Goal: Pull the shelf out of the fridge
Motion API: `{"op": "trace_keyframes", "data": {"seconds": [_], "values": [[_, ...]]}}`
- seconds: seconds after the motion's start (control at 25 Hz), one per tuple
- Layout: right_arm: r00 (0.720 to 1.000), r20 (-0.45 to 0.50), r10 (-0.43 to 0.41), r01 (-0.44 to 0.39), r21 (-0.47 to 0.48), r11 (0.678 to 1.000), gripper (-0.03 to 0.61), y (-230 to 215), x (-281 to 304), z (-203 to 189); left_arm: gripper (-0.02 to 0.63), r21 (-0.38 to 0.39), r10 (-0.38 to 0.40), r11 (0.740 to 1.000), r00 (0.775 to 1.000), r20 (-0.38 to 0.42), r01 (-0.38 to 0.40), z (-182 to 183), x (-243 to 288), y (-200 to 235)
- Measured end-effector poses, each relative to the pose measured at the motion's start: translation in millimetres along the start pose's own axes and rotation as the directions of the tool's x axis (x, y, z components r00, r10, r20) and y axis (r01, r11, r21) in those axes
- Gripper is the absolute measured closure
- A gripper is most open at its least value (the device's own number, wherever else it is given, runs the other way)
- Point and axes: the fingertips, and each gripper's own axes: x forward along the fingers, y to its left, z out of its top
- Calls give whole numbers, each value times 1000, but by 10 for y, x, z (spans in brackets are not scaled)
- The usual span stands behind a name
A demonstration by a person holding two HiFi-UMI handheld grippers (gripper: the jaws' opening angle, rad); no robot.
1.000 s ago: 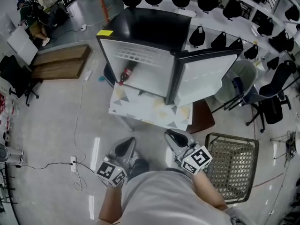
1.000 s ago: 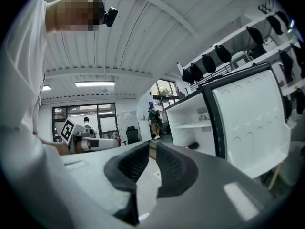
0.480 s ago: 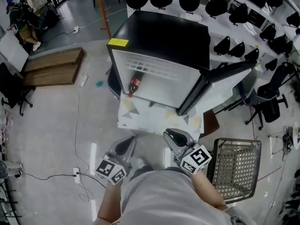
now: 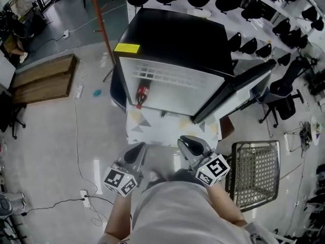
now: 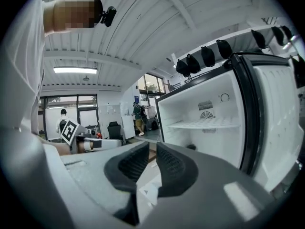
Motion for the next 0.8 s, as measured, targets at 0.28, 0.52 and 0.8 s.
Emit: {"op": "trace_keyframes", "data": {"seconds": [0.28, 0.52, 0.8], "values": [[993, -9, -115, 115, 25, 993, 529, -334, -254, -28, 604, -92, -65, 994, 998, 2, 65, -56, 450, -6], [981, -6, -192, 192, 49, 980, 529, -726, -468, 11, 604, -128, -99, 987, 995, -9, 97, -101, 923, 9], [968, -1, -253, 252, 71, 965, 529, -1155, -642, 41, 603, -253, -80, 964, 996, 33, 86, 0, 1433, 161]]}}
